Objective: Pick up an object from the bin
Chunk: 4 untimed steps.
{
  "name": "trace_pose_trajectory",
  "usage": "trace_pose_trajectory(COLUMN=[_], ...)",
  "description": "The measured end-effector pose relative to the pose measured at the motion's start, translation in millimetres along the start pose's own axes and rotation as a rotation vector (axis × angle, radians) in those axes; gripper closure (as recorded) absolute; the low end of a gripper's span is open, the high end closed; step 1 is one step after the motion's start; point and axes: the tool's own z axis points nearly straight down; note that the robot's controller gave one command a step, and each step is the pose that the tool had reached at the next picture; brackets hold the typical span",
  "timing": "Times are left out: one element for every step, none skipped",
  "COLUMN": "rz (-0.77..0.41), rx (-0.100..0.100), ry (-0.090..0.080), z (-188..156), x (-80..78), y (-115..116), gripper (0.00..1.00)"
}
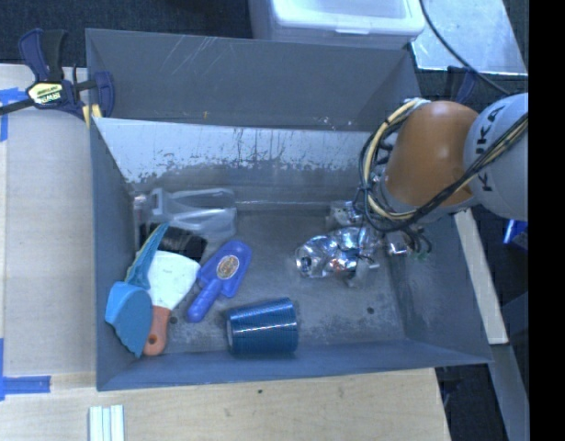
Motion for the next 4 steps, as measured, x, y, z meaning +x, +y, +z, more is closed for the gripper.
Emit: trace_pose_trajectory(rz=[0.037,0.006,0.034,0.034], rx=[0.0,0.001,0.001,0.001], ry=[0.002,-0.001,-0.002,-0.002], z=[0.0,-0.4,-2.5,-2.6], x=[-0.3,-0.6,-1.8,-1.8], y=[2.0,-0.2,0.5,0.5], gripper=[0.0,0.0,1.0,1.0])
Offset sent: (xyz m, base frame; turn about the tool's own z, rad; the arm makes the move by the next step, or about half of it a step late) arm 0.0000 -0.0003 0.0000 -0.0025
